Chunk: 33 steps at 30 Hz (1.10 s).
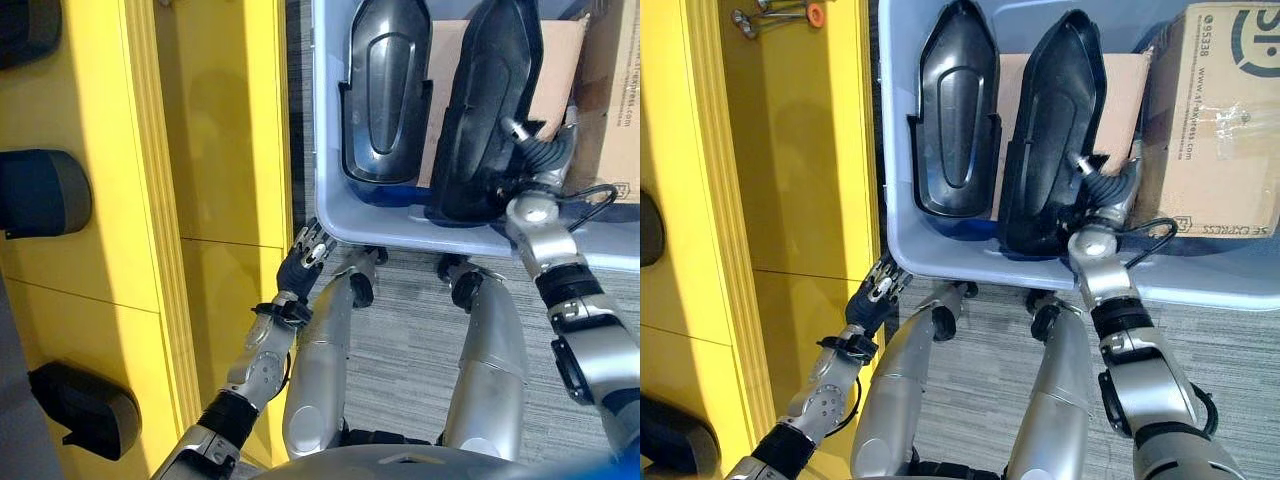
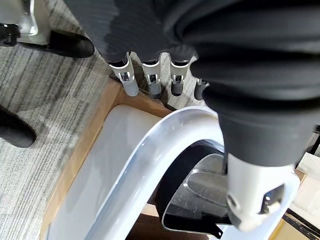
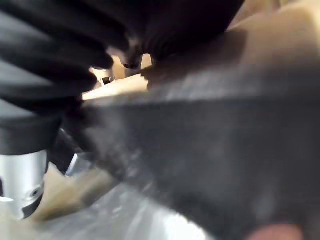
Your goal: Move parts from the plastic box to the shelf.
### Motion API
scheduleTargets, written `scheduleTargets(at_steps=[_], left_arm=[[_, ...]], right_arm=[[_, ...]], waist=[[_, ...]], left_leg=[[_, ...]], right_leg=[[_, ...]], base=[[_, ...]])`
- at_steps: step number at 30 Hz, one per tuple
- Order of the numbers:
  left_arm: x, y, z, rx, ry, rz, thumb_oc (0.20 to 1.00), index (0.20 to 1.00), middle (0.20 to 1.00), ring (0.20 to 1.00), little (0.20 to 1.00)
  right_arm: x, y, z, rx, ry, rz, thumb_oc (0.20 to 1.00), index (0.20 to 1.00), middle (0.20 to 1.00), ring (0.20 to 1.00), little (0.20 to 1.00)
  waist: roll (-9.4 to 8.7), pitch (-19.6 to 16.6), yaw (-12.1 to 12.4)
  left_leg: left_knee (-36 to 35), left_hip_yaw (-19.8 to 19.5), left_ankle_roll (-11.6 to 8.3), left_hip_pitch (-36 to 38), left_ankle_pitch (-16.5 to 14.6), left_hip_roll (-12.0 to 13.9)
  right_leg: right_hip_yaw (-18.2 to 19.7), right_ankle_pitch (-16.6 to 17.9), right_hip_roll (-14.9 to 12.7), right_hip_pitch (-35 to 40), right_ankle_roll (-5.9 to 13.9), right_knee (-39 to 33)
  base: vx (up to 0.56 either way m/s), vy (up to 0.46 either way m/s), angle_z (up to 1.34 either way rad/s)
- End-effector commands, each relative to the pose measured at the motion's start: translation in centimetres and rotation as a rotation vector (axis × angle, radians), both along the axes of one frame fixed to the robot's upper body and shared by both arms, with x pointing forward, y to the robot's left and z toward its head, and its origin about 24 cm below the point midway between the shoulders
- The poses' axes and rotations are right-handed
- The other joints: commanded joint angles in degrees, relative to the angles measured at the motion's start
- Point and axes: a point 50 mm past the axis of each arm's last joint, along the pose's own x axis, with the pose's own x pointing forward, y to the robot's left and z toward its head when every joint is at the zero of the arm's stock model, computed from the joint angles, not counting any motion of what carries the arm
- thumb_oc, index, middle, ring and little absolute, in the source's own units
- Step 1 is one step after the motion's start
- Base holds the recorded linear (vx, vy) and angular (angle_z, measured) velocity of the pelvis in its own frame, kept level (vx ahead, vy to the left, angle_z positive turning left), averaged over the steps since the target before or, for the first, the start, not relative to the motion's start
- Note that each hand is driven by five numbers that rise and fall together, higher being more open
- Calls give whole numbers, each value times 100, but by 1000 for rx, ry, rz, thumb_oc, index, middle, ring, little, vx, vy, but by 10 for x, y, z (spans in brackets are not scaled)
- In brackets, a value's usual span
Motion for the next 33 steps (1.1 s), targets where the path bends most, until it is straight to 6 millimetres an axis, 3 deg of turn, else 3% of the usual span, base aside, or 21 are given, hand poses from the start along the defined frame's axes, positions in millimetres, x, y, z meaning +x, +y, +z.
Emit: scheduleTargets(at_steps=[1,5,6,7,8,9,14,27,33], left_arm=[[-7,7,8,17,-59,24,1000,1000,1000,1000,1000],[-9,10,4,21,-60,13,1000,1000,1000,1000,1000],[-10,13,4,26,-60,14,1000,1000,1000,1000,1000],[-10,14,4,24,-60,16,1000,1000,1000,1000,1000],[-10,16,4,22,-61,19,1000,1000,1000,1000,1000],[-9,17,4,27,-64,19,1000,1000,1000,1000,1000],[-8,22,7,34,-78,34,1000,1000,1000,1000,1000],[-9,32,9,19,-94,82,1000,1000,1000,1000,1000],[-7,32,9,10,-91,95,1000,1000,1000,1000,1000]], right_arm=[[-37,6,-104,-252,438,-71,1000,1000,1000,1000,1000],[-41,-2,-111,-498,577,-128,1000,1000,1000,1000,1000],[-43,-4,-112,-626,620,-151,802,802,802,802,802],[-43,-4,-113,-637,634,-149,573,573,573,573,573],[-44,-3,-116,-644,658,-146,238,238,238,238,238],[-45,-1,-120,-633,671,-134,200,200,200,200,200],[-50,6,-131,-560,670,-94,200,200,200,200,200],[-63,16,-148,-598,684,-8,200,200,200,200,200],[-62,21,-144,-605,595,-19,200,200,200,200,200]], waist=[[193,237,69],[180,237,85],[164,237,98],[152,237,105],[138,237,111],[118,237,119],[17,237,135],[-276,237,134],[-342,237,126]], left_leg=[[-183,-296,-442,289,-363,122],[-344,-315,-417,461,-304,67],[-444,-328,-408,554,-265,39],[-489,-332,-409,588,-246,34],[-546,-339,-412,629,-217,32],[-615,-344,-408,691,-195,22],[-827,-392,-398,955,-127,-21],[-970,-503,-368,1722,-178,-26],[-1020,-514,-338,2135,-224,-50]], right_leg=[[585,341,169,-11,648,-264],[564,413,231,170,658,-430],[538,462,257,267,678,-524],[524,483,267,308,686,-568],[512,511,280,357,697,-622],[498,531,297,428,705,-690],[443,617,351,750,740,-928],[307,644,404,1674,788,-1229],[293,654,423,2126,813,-1372]], base=[[0,0,0],[0,5,-1],[0,0,0],[0,0,0],[0,0,0],[0,0,0],[2,7,0],[4,20,3],[0,0,0]])
